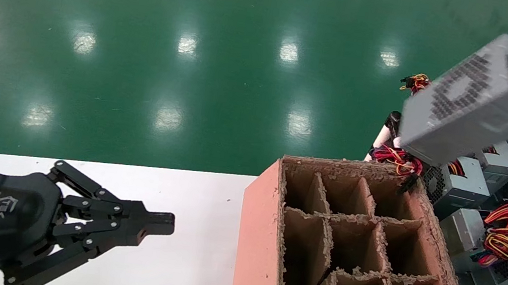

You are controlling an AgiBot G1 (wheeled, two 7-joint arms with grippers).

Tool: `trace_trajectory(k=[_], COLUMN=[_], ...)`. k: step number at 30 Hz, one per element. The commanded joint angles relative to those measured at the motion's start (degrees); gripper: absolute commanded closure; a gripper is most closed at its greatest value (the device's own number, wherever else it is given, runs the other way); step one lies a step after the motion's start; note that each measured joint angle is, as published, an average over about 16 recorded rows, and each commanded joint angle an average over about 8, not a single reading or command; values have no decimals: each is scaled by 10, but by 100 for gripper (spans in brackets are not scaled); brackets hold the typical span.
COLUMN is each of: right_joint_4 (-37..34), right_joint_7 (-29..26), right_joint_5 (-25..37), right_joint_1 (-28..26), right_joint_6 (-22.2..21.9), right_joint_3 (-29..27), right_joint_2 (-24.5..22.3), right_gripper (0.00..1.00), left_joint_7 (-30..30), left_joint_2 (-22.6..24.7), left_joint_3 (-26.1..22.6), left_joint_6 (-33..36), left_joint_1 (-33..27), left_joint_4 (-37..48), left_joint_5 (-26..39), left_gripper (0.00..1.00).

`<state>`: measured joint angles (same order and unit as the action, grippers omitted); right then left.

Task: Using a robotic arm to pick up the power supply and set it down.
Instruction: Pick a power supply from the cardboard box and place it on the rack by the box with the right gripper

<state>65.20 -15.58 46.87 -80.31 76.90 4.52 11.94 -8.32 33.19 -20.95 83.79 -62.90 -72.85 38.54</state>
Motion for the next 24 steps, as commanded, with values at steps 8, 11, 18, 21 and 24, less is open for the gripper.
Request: trace_trajectory(k=[8,11,18,21,24], right_joint_4=[-41,-76,-133,-145,-145], right_joint_7=[-34,-32,-7,18,50], right_joint_5=[-35,-40,-72,-107,-152], right_joint_1=[19,18,8,-4,-24], right_joint_6=[82,119,149,150,149], right_joint_3=[-25,-14,103,190,292], right_joint_2=[-119,-150,-210,-230,-252], right_gripper=[100,100,100,100,100], left_joint_7=[0,0,0,0,0], left_joint_2=[0,0,0,0,0], left_joint_3=[0,0,0,0,0], left_joint_6=[0,0,0,0,0], left_joint_1=[0,0,0,0,0], left_joint_4=[0,0,0,0,0], left_joint_5=[0,0,0,0,0], left_gripper=[100,100,100,100,100])
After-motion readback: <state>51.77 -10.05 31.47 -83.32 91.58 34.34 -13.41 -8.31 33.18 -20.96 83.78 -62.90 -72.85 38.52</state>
